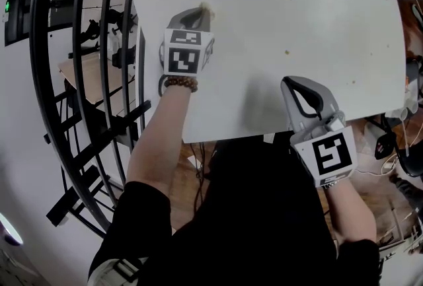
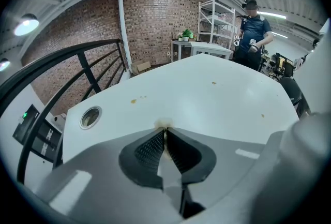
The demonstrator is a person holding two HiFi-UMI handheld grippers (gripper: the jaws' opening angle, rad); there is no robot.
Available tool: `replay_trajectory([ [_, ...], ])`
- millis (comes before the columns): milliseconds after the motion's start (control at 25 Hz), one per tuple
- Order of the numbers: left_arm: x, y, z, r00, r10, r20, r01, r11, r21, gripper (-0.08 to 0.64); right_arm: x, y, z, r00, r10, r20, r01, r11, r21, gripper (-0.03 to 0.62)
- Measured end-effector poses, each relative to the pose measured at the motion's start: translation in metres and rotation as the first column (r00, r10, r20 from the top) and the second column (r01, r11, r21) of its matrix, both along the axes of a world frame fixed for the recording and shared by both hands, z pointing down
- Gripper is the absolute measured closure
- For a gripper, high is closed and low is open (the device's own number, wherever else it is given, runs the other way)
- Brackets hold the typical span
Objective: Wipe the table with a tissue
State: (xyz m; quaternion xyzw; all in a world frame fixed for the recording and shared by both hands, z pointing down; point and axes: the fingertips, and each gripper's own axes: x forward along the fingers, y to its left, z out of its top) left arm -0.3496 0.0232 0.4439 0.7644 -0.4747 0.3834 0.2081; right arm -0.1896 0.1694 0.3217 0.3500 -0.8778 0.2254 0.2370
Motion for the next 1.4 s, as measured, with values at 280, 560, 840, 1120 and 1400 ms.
replay_trajectory([
  [280, 0.007, -0.007, -0.001, 0.997, -0.037, -0.075, 0.036, 0.999, -0.013, 0.526, 0.008, -0.002, 0.001, 1.000, 0.008, 0.005, -0.008, 1.000, -0.002, 0.600],
  [560, 0.006, -0.015, -0.007, 0.996, -0.044, -0.077, 0.044, 0.999, 0.001, 0.526, 0.013, -0.003, 0.001, 1.000, 0.008, 0.005, -0.008, 1.000, -0.006, 0.600],
  [840, 0.005, -0.030, -0.013, 0.996, -0.054, -0.070, 0.056, 0.998, 0.029, 0.526, 0.018, -0.007, 0.004, 1.000, 0.010, 0.008, -0.010, 1.000, -0.009, 0.601],
  [1120, -0.009, -0.045, -0.018, 0.995, -0.081, -0.054, 0.084, 0.995, 0.056, 0.526, 0.022, -0.008, 0.008, 1.000, 0.012, 0.005, -0.012, 1.000, -0.010, 0.600],
  [1400, -0.023, -0.062, -0.019, 0.993, -0.111, -0.036, 0.113, 0.991, 0.069, 0.526, 0.025, -0.013, 0.012, 1.000, 0.019, 0.002, -0.019, 1.000, -0.017, 0.601],
])
